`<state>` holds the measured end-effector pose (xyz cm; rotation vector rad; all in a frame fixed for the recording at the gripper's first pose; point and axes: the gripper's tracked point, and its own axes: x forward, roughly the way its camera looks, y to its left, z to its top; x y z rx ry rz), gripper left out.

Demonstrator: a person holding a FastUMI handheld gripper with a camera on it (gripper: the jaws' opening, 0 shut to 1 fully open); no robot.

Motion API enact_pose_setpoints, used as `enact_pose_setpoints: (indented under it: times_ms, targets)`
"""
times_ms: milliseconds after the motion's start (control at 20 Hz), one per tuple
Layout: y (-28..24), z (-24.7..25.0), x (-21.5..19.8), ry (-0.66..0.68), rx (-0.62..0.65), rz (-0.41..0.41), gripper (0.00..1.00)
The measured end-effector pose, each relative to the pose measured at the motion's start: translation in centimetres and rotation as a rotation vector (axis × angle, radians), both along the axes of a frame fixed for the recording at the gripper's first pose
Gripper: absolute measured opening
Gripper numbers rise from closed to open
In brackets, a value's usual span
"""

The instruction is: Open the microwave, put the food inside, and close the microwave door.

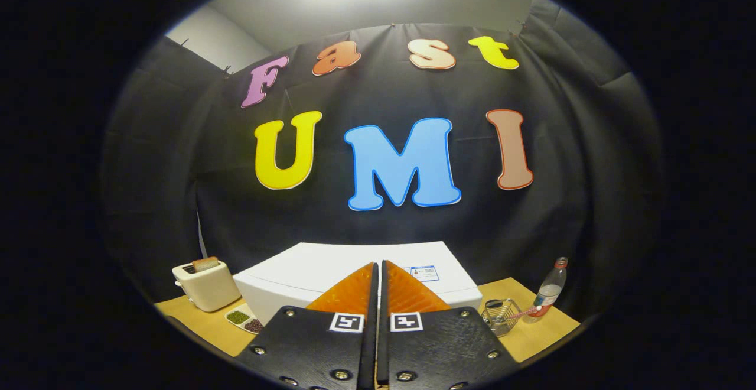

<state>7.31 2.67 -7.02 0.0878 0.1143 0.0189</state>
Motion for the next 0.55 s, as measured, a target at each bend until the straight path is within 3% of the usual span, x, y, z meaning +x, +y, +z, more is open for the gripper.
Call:
enact_pose_setpoints:
  times_ms: [300, 550]
  targets:
    - [0.5, 3.4, -2.1, -0.091, -0.067, 0.034, 0.03]
    - [0.2, 3.5, -3.0, -0.072, -0.103, -0.003, 0.03]
